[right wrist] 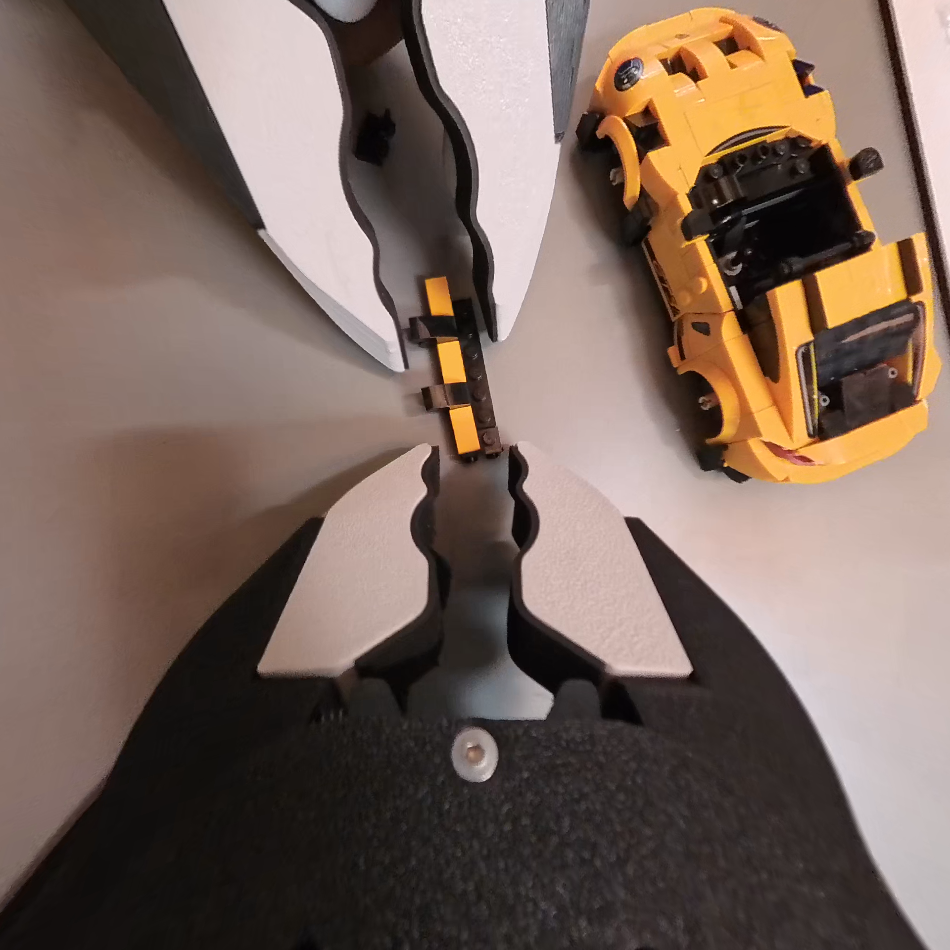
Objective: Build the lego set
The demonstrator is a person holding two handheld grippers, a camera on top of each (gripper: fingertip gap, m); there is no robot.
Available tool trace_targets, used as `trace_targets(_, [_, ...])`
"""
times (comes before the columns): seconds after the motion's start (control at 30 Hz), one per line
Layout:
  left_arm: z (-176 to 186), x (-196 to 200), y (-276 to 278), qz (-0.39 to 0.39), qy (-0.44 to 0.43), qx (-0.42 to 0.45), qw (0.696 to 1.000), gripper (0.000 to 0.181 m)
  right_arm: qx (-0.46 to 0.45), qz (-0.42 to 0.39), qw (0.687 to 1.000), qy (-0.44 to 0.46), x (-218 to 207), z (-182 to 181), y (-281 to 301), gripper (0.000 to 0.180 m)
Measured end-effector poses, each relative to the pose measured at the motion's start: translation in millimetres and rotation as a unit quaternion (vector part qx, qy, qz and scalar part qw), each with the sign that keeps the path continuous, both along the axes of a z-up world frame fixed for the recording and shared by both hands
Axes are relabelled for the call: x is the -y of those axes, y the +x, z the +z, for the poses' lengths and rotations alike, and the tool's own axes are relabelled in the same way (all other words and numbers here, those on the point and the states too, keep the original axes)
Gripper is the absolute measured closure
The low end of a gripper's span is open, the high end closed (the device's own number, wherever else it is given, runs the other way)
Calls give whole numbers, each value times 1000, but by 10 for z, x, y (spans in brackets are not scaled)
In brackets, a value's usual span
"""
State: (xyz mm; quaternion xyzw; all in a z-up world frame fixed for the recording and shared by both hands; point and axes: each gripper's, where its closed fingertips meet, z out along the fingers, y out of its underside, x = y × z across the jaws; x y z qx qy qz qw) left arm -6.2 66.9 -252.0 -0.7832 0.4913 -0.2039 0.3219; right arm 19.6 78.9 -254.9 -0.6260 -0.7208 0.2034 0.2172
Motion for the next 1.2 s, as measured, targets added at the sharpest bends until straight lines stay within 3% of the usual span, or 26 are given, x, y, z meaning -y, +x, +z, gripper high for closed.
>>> trace_targets(0.6, [-40,7,15,-13,-23,-11,1000,157,-20,43,999,0,3,2,18,155])
trace_targets(0.87, [198,121,43,-28,-129,120,984,157,-113,107,986,56,118,246,-42,155])
trace_targets(1.07, [431,311,87,-76,-236,232,941,157,-190,167,959,130,316,522,-124,155])
trace_targets(1.2, [564,419,91,-108,-284,279,911,157,-221,179,947,152,397,656,-136,168])
